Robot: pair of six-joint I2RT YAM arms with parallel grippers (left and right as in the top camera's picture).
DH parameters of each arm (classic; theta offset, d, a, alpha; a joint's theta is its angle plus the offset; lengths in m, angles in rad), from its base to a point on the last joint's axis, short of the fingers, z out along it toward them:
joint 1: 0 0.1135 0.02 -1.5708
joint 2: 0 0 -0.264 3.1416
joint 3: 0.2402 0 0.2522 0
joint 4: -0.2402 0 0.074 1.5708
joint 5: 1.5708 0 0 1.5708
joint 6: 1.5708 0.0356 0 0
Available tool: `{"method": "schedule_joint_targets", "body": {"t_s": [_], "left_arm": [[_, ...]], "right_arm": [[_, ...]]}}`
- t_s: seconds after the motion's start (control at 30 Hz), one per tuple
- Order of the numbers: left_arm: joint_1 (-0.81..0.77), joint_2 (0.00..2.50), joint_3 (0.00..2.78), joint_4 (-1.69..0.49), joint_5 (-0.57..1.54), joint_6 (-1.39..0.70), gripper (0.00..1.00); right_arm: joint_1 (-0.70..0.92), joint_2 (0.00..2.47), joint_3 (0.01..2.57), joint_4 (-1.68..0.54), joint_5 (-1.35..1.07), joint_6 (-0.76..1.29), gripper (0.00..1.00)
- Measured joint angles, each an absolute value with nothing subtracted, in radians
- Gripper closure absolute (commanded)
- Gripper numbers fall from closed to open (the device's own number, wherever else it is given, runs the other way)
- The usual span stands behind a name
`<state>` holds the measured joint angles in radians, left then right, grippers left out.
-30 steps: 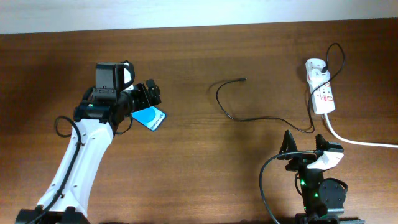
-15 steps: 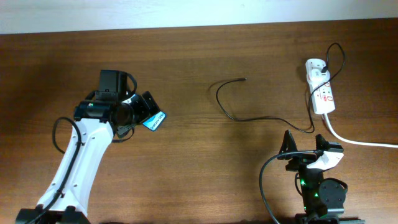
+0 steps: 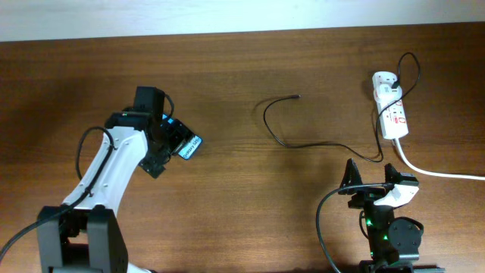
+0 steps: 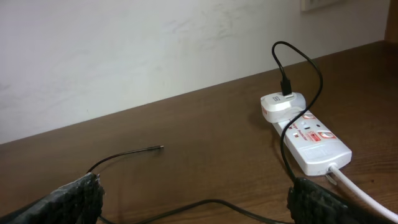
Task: Plug charger to phone and switch on socket
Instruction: 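Lift the phone with the left gripper and rotate it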
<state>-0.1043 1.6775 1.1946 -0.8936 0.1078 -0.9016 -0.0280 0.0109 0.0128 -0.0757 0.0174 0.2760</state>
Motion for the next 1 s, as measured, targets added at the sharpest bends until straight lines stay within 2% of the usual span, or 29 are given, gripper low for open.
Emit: {"method": "schedule_joint_targets", "body": {"t_s": [0.13,0.3,0.37,1.0], "left_arm": [[-0.104,1.699,1.352,-0.913,0.068,-0.902,0.0],[-0.104,1.89,1.586,-1.034,0.043,-0.882,0.01],[-0.104,1.938,1.591,-1.081,0.036,-0.879,0.01],[-0.104,2.093,1.594,-1.051,-0.005,-0.879,0.01]], "right_arm": [[-0.028,0.011,0.013,-0.076,0.017,0.276,0.01],[-0.028,0.011,0.013,-0.076,0.017,0.276,0.01],[-0.028,0.011,0.013,-0.076,0.017,0.276,0.01],[-0.028,0.011,0.013,-0.076,0.017,0.276,0.01]]}}
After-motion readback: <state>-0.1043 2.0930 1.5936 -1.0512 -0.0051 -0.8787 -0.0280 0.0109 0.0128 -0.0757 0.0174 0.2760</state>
